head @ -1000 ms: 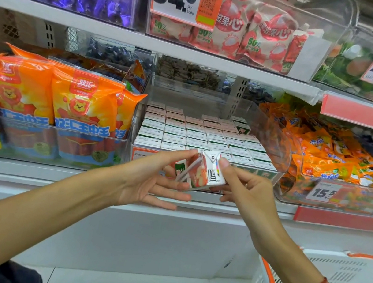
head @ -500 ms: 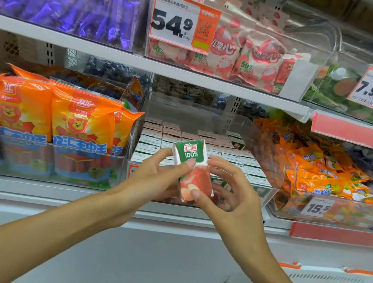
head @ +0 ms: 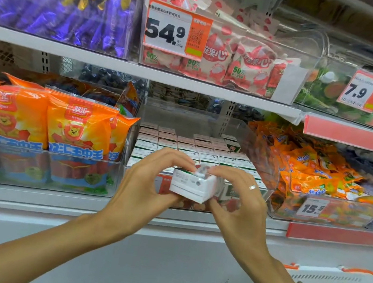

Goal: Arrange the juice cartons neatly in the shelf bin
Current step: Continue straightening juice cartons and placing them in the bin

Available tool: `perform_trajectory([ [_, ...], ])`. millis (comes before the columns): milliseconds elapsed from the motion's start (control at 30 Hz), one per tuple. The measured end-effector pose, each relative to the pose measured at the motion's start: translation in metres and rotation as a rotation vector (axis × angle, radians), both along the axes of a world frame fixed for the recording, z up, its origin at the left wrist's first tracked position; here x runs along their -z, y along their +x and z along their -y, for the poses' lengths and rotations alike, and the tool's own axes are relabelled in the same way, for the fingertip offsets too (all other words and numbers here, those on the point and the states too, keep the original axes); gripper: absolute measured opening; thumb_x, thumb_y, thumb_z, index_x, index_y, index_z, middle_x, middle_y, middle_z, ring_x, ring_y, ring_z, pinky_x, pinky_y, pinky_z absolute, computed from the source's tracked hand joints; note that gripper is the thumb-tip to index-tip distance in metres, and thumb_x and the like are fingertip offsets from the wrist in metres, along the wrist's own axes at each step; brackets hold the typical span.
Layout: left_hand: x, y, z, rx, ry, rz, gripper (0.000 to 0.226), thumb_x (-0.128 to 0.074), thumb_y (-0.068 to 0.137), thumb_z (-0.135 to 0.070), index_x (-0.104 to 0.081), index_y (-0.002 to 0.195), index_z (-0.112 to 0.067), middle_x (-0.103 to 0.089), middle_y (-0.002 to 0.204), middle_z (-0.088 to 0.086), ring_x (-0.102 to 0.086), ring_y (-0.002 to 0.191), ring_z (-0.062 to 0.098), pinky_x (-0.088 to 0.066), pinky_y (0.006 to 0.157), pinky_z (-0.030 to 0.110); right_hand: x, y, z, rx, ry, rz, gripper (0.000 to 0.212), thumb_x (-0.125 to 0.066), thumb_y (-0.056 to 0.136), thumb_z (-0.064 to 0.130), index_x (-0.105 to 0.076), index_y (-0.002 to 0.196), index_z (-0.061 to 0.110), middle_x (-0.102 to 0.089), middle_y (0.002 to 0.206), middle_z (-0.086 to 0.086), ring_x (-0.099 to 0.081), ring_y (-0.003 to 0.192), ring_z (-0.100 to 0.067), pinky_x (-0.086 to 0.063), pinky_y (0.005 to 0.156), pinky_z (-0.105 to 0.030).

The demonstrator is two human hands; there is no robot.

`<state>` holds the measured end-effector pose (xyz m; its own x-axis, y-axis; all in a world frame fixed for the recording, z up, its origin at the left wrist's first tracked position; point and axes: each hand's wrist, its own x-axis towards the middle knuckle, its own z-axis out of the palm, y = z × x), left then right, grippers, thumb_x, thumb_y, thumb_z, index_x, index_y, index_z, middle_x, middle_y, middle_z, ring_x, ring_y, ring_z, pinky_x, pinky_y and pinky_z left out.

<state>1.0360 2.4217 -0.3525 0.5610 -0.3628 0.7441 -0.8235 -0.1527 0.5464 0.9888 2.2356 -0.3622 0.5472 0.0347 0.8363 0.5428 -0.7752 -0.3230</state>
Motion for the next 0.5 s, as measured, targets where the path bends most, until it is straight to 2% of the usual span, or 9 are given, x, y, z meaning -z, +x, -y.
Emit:
perform_trajectory([
  [67, 0.001, 0.001, 0.0, -0.045, 0.006, 0.007, 0.051, -0.085, 0.07, -0.008, -0.06, 0.11, -0.029, -0.063, 0.112, -0.015, -0.057, 0.11, 0.005, -0.048, 0.091, 0.02, 0.001, 0.001, 0.003, 0.044, -0.054, 0.006, 0.051, -0.077, 0.07, 0.006, -0.063, 0.115, 0.024, -0.061, 0.114, 0.011, -0.054, 0.111, -0.013, -0.051, 0.086, -0.029],
  [167, 0.003, 0.002, -0.001, -0.045, 0.08, 0.018, 0.063, -0.081, 0.075, -0.007, -0.049, 0.117, -0.04, -0.057, 0.118, -0.024, -0.052, 0.112, -0.004, -0.045, 0.092, 0.01, 0.001, 0.001, 0.007, 0.056, -0.089, -0.101, 0.047, -0.074, 0.075, 0.011, -0.064, 0.12, 0.023, -0.061, 0.114, 0.007, -0.05, 0.11, -0.012, -0.056, 0.072, -0.038],
  [267, 0.004, 0.007, -0.003, -0.019, 0.155, 0.05, 0.06, -0.079, 0.078, -0.009, -0.051, 0.121, -0.041, -0.057, 0.117, -0.028, -0.051, 0.113, -0.007, -0.044, 0.089, 0.007, 0.0, 0.001, 0.014, 0.041, -0.17, -0.152, 0.046, -0.073, 0.08, 0.018, -0.061, 0.124, 0.024, -0.062, 0.114, 0.006, -0.05, 0.107, -0.011, -0.054, 0.072, -0.036],
  [367, 0.0, 0.014, -0.003, 0.013, 0.14, 0.036, 0.047, -0.074, 0.082, -0.027, -0.054, 0.122, -0.042, -0.06, 0.118, -0.027, -0.055, 0.114, -0.002, -0.046, 0.091, 0.012, -0.004, 0.004, 0.023, 0.039, -0.246, -0.184, 0.046, -0.069, 0.087, 0.029, -0.057, 0.131, 0.025, -0.062, 0.121, 0.008, -0.051, 0.111, -0.01, -0.055, 0.076, -0.028],
  [433, -0.005, 0.021, 0.002, 0.023, 0.097, 0.028, 0.046, -0.071, 0.08, -0.034, -0.054, 0.121, -0.044, -0.059, 0.121, -0.027, -0.056, 0.114, 0.0, -0.046, 0.092, 0.012, -0.009, 0.009, 0.035, 0.059, -0.272, -0.192, 0.046, -0.063, 0.09, 0.032, -0.053, 0.135, 0.029, -0.061, 0.127, 0.01, -0.05, 0.117, -0.006, -0.052, 0.084, -0.021],
  [500, -0.008, 0.031, 0.012, 0.0, 0.047, -0.002, 0.046, -0.072, 0.08, -0.028, -0.055, 0.12, -0.042, -0.061, 0.119, -0.026, -0.057, 0.113, 0.0, -0.047, 0.092, 0.013, -0.013, 0.018, 0.055, 0.102, -0.294, -0.193, 0.043, -0.061, 0.091, 0.028, -0.054, 0.134, 0.03, -0.06, 0.13, 0.012, -0.051, 0.12, -0.004, -0.044, 0.094, -0.019],
])
